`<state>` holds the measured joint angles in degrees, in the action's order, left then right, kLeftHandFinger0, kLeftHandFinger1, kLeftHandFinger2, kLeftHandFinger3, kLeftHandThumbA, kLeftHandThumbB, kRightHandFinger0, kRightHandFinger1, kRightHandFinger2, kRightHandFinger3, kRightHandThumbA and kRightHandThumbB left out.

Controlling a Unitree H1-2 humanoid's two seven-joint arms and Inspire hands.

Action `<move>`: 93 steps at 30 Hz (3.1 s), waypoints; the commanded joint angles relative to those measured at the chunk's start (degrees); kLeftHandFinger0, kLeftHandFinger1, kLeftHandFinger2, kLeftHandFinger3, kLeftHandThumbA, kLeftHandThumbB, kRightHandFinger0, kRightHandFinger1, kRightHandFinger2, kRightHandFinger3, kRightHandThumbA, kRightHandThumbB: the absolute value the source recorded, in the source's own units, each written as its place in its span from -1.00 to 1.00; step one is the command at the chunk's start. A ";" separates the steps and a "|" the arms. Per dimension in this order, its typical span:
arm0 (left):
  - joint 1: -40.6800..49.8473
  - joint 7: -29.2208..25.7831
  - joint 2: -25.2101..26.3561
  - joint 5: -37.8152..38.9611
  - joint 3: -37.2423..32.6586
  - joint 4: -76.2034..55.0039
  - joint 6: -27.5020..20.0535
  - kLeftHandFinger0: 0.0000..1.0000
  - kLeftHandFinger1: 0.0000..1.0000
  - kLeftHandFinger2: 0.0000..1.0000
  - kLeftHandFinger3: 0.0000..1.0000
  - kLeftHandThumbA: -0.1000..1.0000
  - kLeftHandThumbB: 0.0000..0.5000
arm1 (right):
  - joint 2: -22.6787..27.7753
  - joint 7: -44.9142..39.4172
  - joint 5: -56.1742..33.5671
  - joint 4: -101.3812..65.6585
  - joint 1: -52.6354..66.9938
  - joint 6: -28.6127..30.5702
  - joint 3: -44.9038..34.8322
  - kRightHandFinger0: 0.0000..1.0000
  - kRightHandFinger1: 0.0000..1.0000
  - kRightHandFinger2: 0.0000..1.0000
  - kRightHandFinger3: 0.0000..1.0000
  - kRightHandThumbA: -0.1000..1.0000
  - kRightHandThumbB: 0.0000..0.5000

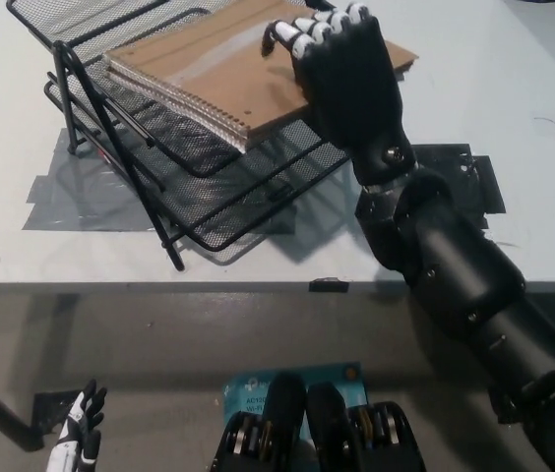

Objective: A person hands a notebook to the robot and the robot grabs it with its right hand and places it in the file tray kept in the centre of the desk infront of it.

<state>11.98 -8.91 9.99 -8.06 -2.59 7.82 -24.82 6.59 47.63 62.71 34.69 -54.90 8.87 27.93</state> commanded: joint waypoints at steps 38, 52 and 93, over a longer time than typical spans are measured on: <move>-0.42 1.00 0.30 -1.50 0.74 -2.90 -2.10 1.00 0.96 0.87 1.00 1.00 0.24 | -8.50 16.20 -3.89 30.46 -22.16 2.58 1.60 -1.00 -1.00 -0.90 -0.55 0.78 -1.00; -0.14 0.20 0.00 -3.01 0.19 -3.50 -2.11 1.00 0.91 0.81 1.00 1.00 0.19 | -10.78 15.93 -4.51 32.31 -23.86 1.71 2.83 -1.00 -1.00 -0.97 -0.79 0.95 -1.00; -5.17 0.85 1.62 -3.49 0.67 -1.96 -2.11 0.81 0.63 0.53 0.80 1.00 0.06 | 42.37 -104.69 -70.72 -41.50 -38.29 -35.80 4.66 1.00 1.00 1.00 1.00 -0.21 1.00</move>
<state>9.69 -8.62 9.92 -10.80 -2.52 8.44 -24.49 11.70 21.96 48.62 44.78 -60.89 3.85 32.47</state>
